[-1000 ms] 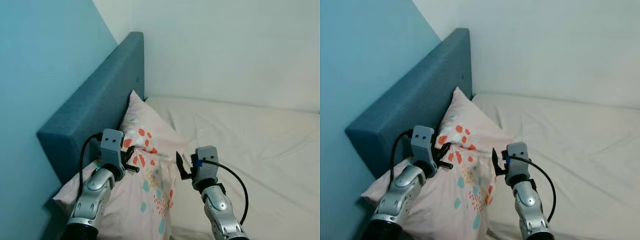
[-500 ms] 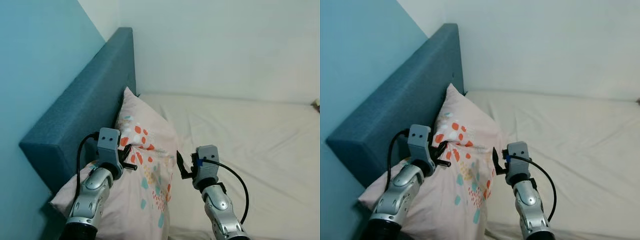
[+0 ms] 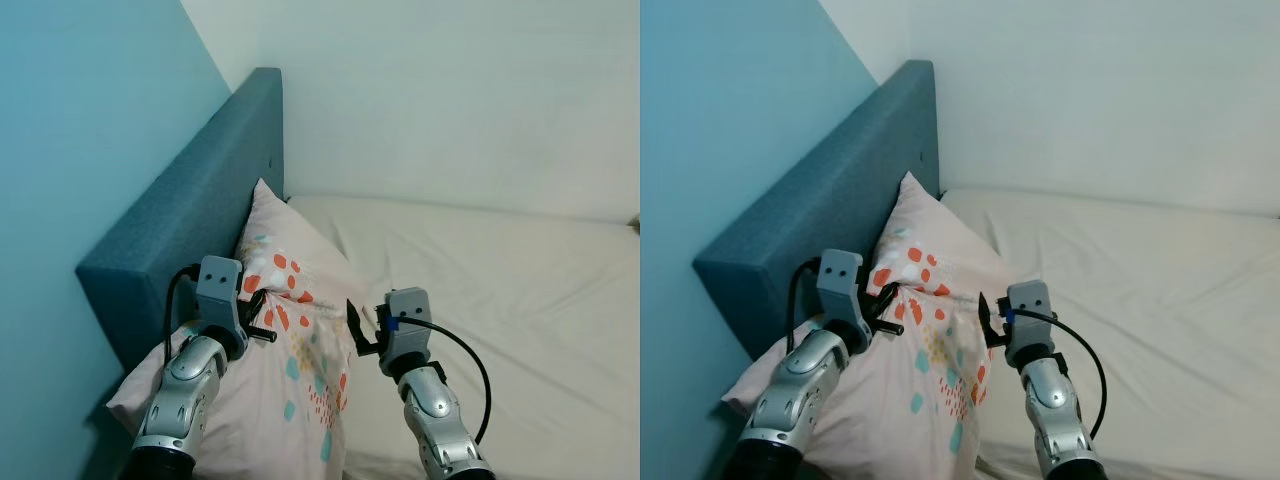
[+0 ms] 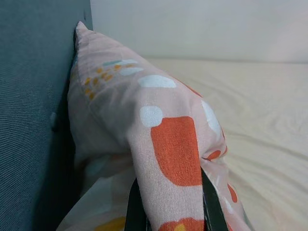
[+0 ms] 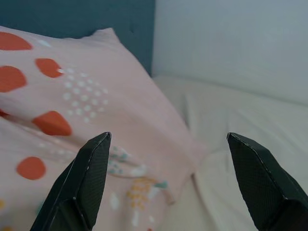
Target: Clean up the room
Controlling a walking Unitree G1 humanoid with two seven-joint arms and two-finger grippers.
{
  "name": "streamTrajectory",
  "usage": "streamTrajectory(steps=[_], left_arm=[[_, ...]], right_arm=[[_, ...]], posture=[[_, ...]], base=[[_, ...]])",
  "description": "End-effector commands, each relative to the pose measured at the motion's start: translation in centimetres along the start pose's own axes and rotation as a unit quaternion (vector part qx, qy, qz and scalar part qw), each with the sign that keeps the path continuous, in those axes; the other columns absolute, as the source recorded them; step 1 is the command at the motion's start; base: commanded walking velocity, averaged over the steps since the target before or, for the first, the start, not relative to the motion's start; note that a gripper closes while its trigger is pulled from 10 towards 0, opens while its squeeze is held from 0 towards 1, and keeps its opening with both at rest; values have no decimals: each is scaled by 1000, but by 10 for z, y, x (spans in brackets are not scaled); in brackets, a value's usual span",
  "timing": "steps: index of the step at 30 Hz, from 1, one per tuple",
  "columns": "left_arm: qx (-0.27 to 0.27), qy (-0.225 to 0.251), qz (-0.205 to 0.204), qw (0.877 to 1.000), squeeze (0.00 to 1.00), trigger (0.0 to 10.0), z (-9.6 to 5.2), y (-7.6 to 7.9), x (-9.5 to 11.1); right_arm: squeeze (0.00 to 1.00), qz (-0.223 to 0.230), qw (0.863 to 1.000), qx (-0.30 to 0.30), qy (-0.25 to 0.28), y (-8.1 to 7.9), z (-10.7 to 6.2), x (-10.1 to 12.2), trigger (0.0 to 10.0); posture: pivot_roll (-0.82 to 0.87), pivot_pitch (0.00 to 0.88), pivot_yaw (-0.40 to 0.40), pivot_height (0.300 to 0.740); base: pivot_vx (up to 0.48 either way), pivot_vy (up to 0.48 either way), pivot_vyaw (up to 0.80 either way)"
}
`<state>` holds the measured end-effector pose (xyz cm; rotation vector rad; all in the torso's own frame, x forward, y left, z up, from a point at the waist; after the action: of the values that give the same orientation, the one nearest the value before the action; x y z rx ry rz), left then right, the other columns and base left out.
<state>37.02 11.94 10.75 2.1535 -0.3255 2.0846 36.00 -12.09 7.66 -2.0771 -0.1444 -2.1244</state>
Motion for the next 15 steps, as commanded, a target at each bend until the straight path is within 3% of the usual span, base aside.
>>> streamTrajectory(steps=[1,9,15], left_arm=[[23,54,-11,998,0,10000,-1,-11,25],[22,50,-4,998,0,10000,-3,-10,23],[25,54,-12,998,0,10000,-4,-10,24]], right_arm=[[0,6,1000,-5,-1,4,-2,-2,10000],[0,-14,1000,7,-6,-1,-2,-4,10000],[0,1,1000,3,-4,-1,-3,-4,10000]], posture=[[20,0,-54,740],[24,0,-58,740],[25,0,-57,740]], base=[[0,0,0],[0,0,0],[0,0,0]])
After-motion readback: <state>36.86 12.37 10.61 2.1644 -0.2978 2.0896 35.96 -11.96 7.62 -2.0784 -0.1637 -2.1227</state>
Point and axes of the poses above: a point about 5 cm out from each wrist's last joint towards the gripper, its own z axis pointing out of the wrist towards the gripper, its own x axis along the axis of the wrist's last joint, y = z × x, the point moved 6 cm from there along z, pointing out of the wrist towards the gripper, and after that the axes turned 8 degrees about z, right-handed, at the moved point
